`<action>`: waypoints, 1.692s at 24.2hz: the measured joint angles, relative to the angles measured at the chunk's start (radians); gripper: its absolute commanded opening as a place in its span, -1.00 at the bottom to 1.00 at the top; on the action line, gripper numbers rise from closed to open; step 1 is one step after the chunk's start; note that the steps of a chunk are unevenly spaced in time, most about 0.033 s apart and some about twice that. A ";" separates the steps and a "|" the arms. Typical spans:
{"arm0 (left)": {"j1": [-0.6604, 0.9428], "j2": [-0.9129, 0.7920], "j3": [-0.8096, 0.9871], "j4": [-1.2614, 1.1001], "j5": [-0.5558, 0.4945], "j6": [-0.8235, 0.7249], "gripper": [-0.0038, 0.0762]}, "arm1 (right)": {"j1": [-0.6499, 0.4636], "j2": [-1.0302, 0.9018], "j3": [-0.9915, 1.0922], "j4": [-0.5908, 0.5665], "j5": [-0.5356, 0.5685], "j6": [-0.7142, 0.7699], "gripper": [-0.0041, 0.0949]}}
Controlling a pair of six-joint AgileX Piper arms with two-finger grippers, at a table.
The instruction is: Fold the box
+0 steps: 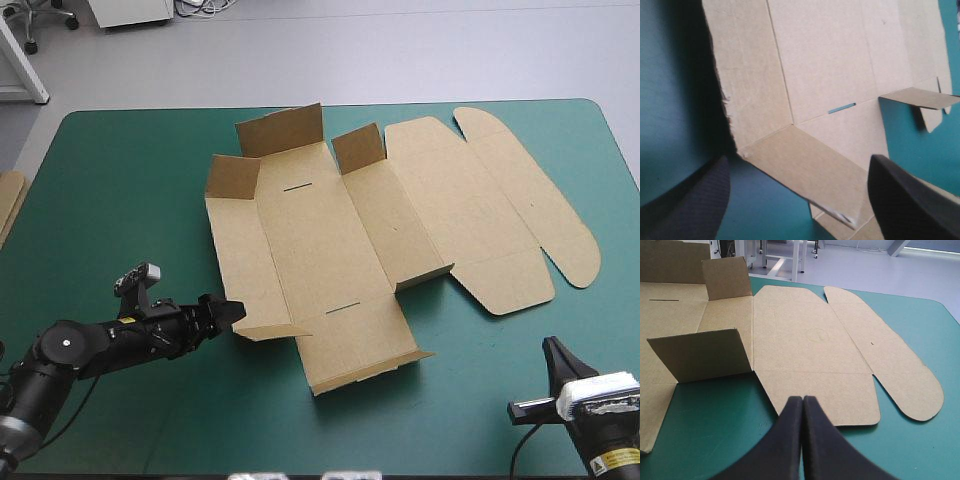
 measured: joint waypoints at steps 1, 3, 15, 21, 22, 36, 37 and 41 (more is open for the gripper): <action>0.000 0.016 -0.001 0.006 -0.006 0.005 0.48 | 0.001 0.000 0.000 0.001 0.000 0.000 -0.96; 0.000 0.049 -0.004 0.031 -0.021 0.007 0.48 | 0.002 0.000 0.000 0.001 -0.001 0.000 -0.96; 0.000 0.339 -0.006 -0.195 -0.077 0.323 0.48 | 0.021 0.000 -0.012 0.004 -0.001 0.000 -0.96; 0.000 0.439 -0.015 -0.347 -0.077 0.467 0.47 | 0.021 0.000 -0.014 0.004 -0.001 0.000 -0.96; 0.000 0.456 -0.015 -0.401 -0.070 0.507 0.47 | 0.021 0.000 -0.014 0.004 0.000 0.000 -0.96; 0.000 0.583 -0.110 -0.526 -0.070 0.616 -0.84 | 0.021 0.000 -0.014 0.004 0.000 0.000 -0.96; 0.000 0.594 -0.114 -0.525 -0.071 0.616 -0.84 | 0.021 0.000 -0.015 0.004 0.000 0.000 -0.96; -0.015 0.624 -0.121 -0.541 -0.077 0.613 -0.93 | 0.021 0.000 -0.015 0.004 0.000 0.000 -0.96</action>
